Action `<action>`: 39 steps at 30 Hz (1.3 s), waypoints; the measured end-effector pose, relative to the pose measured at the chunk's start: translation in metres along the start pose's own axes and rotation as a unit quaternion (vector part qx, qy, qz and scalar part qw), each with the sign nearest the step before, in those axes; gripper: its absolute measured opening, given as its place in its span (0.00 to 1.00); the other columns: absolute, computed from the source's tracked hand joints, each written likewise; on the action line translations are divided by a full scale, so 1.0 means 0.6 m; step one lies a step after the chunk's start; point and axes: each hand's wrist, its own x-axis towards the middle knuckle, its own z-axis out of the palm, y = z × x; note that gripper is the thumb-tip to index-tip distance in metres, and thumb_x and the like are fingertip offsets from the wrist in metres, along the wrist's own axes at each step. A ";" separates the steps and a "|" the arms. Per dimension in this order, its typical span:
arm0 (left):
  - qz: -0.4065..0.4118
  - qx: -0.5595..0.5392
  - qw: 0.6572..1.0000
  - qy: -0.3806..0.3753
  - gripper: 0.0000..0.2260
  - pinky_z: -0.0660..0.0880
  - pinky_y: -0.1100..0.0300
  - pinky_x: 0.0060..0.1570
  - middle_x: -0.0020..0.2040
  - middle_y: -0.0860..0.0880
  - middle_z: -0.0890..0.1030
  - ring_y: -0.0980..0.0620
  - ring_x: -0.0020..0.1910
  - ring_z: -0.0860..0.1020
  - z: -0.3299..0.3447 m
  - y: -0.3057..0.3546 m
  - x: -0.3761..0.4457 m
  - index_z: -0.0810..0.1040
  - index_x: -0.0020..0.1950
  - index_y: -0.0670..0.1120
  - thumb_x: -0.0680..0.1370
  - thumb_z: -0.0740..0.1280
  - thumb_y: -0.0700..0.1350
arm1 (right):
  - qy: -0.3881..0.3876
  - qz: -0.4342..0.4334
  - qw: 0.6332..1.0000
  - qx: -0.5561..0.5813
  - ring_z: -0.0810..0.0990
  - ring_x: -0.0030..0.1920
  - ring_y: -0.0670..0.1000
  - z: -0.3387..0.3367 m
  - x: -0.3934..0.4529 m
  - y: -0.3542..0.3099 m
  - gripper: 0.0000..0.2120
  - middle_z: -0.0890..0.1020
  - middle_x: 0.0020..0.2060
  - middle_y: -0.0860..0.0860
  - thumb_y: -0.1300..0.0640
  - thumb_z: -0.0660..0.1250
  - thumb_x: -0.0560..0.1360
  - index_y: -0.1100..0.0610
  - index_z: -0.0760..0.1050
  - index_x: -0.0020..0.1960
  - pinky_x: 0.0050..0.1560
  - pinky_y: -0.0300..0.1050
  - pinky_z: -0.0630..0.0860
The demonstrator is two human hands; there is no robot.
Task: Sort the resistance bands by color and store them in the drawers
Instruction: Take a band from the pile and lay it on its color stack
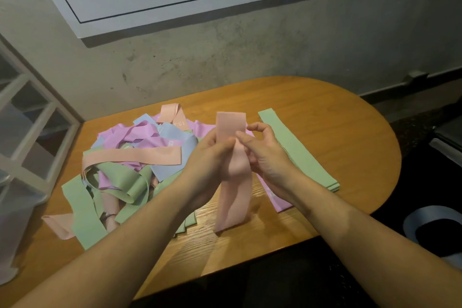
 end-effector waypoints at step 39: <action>-0.093 0.107 0.982 0.122 0.12 0.82 0.47 0.48 0.58 0.40 0.80 0.41 0.54 0.81 0.180 -0.092 0.397 0.73 0.60 0.45 0.79 0.60 0.33 | 0.118 0.069 0.882 -0.450 0.82 0.47 0.47 -0.348 0.009 -0.008 0.07 0.84 0.46 0.44 0.51 0.65 0.79 0.48 0.79 0.54 0.52 0.56 0.79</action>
